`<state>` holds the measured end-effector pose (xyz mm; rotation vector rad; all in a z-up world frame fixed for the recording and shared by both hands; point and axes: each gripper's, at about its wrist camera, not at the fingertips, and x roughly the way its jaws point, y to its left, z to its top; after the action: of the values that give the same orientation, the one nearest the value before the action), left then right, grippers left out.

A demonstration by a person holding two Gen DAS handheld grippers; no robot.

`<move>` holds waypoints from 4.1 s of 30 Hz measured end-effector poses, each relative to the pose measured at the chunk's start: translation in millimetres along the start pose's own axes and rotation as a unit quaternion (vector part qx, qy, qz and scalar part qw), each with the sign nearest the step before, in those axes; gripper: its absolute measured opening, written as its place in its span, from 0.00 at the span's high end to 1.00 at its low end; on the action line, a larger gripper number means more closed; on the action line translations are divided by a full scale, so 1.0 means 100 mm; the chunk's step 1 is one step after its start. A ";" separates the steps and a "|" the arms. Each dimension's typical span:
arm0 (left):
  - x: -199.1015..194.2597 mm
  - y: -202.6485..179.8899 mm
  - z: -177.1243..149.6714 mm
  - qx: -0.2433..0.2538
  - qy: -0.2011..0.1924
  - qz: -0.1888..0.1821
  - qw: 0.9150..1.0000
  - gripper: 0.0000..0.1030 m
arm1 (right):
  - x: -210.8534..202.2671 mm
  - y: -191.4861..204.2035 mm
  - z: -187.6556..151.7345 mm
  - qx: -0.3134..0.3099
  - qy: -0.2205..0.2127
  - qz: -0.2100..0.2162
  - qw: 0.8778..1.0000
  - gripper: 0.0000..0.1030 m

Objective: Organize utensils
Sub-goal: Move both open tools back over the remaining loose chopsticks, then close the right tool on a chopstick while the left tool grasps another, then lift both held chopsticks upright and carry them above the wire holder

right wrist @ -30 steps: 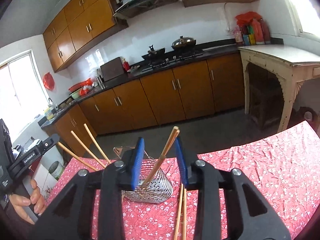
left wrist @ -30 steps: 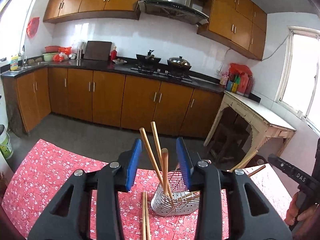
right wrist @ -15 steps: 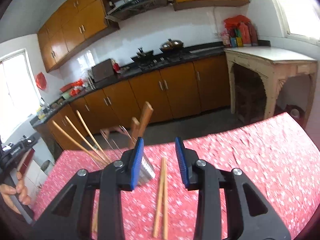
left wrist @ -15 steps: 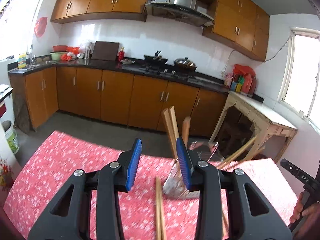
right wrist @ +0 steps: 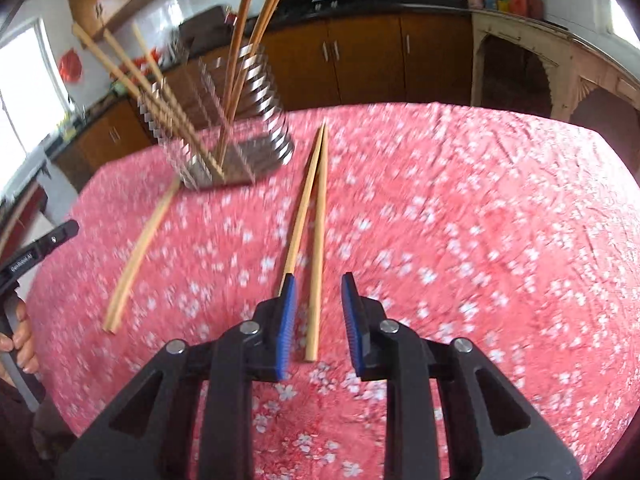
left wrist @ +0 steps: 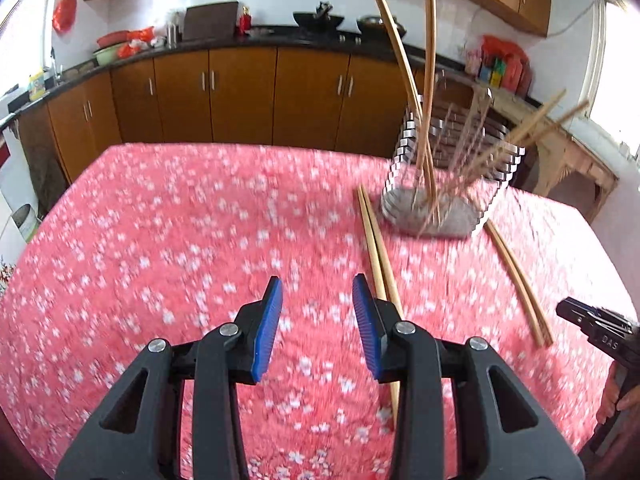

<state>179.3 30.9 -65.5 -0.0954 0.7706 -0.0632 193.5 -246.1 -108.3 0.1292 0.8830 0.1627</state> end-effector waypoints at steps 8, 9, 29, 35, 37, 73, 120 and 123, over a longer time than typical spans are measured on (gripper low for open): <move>0.08 -0.01 -0.10 0.011 0.015 -0.013 1.000 0.65 | 0.25 0.03 0.01 -0.018 0.023 -0.022 0.999 0.78; 0.09 -0.03 -0.11 0.012 0.016 -0.014 1.000 0.65 | 0.26 0.05 0.01 -0.023 0.018 -0.028 0.999 0.80; 0.35 -0.43 -0.31 0.080 0.073 -0.062 0.992 0.67 | 0.29 -0.30 0.11 0.057 -0.002 -0.082 0.995 0.92; 0.42 -0.49 -0.34 0.092 0.081 -0.047 0.991 0.73 | 0.29 -0.29 0.09 0.052 -0.002 -0.082 0.995 0.92; 0.43 -0.50 -0.34 0.092 0.080 -0.040 0.992 0.77 | 0.29 -0.28 0.09 0.049 -0.003 -0.086 0.995 0.92; 0.54 0.20 -0.13 -0.012 0.060 -0.015 0.998 0.90 | 0.22 -0.35 0.00 0.060 -0.011 -0.084 0.995 0.92; -0.71 0.11 0.21 -0.007 -0.112 -0.055 0.992 0.93 | -1.32 -0.29 0.25 0.021 -0.224 -0.084 0.971 0.92; -0.82 0.15 0.37 -0.023 -0.134 -0.054 0.989 0.93 | -1.46 -0.31 0.37 0.028 -0.248 -0.074 0.966 0.92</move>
<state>146.8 55.3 15.5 -0.1860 0.4974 -0.1322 134.0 -306.3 19.8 0.1472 0.3943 -0.0355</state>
